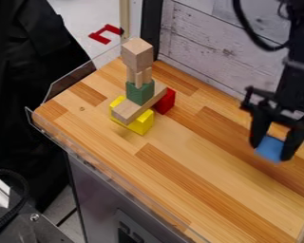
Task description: Remove the blue triangle on top of white cube and put it on the table
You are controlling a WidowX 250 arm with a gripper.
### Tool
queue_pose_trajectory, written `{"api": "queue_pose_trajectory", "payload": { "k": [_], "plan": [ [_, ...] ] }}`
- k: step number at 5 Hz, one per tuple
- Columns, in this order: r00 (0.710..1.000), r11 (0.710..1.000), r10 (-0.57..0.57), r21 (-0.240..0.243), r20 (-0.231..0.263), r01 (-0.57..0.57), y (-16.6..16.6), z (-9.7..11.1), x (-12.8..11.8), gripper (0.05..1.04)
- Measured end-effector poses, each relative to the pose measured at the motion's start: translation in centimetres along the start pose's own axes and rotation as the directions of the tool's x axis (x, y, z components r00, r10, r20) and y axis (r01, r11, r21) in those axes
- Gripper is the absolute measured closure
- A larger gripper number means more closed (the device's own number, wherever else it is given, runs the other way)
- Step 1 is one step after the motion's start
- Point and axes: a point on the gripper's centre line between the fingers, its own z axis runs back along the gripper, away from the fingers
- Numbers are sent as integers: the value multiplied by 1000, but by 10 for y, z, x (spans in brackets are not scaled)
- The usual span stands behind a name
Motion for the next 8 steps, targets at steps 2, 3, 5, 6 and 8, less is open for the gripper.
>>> {"api": "queue_pose_trajectory", "payload": {
  "k": [2,3,5,6,8],
  "plan": [
    [998,998,58,35,27,-59,23,-17,7,536],
    [998,997,55,62,-22,-54,30,-34,9,536],
    [999,999,8,35,-45,-7,18,-42,19,464],
    [999,999,32,16,-37,-32,17,-41,15,174],
    [971,996,87,12,221,-92,32,63,-19,84]
  ]
}}
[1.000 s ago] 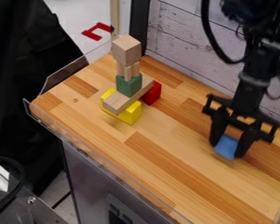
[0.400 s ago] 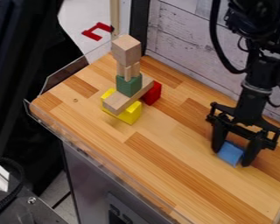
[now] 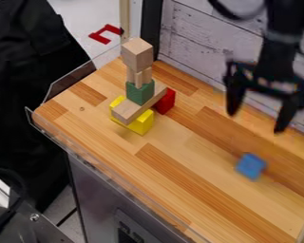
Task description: Remove the blue triangle on top of white cube and put it on the table
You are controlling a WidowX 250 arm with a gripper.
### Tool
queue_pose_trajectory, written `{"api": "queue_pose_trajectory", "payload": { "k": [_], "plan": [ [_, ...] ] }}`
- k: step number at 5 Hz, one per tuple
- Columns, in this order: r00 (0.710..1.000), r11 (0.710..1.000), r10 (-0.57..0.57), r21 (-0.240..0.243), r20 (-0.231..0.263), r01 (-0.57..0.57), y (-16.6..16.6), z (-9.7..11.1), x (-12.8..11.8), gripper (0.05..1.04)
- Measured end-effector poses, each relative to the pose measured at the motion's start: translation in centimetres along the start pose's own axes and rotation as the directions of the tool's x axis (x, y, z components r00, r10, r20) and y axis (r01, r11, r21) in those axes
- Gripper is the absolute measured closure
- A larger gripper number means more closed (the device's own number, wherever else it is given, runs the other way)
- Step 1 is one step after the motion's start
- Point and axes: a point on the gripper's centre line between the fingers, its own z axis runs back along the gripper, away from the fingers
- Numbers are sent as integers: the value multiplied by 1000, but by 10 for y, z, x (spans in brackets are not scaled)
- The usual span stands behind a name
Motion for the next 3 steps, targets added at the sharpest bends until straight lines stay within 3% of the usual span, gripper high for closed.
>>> {"api": "queue_pose_trajectory", "payload": {
  "k": [1,3],
  "plan": [
    [1000,999,6,37,-5,-6,13,34,-3,83],
    [999,999,7,52,-48,-5,46,49,1,84]
  ]
}}
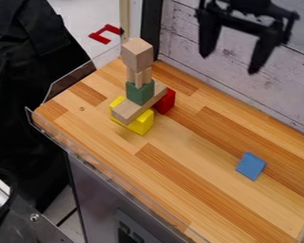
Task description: Remove the blue triangle on top of white cube and put it on the table
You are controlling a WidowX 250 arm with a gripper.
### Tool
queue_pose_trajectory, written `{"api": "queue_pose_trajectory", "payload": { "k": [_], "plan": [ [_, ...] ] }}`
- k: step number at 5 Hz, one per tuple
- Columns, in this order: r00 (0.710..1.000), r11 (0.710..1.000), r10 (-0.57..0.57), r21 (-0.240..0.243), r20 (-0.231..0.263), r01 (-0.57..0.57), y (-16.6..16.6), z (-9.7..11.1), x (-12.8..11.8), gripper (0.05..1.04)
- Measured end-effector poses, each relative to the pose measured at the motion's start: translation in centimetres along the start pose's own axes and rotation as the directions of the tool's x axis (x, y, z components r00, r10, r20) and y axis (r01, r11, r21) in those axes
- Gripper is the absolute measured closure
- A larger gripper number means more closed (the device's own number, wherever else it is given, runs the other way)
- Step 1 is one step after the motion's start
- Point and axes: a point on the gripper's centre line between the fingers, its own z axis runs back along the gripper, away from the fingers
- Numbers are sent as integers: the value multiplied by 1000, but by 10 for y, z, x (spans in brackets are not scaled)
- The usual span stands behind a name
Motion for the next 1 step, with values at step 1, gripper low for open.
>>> {"api": "queue_pose_trajectory", "payload": {
  "k": [1],
  "plan": [
    [999,999,31,-7,-7,-31,27,2,3,83]
  ]
}}
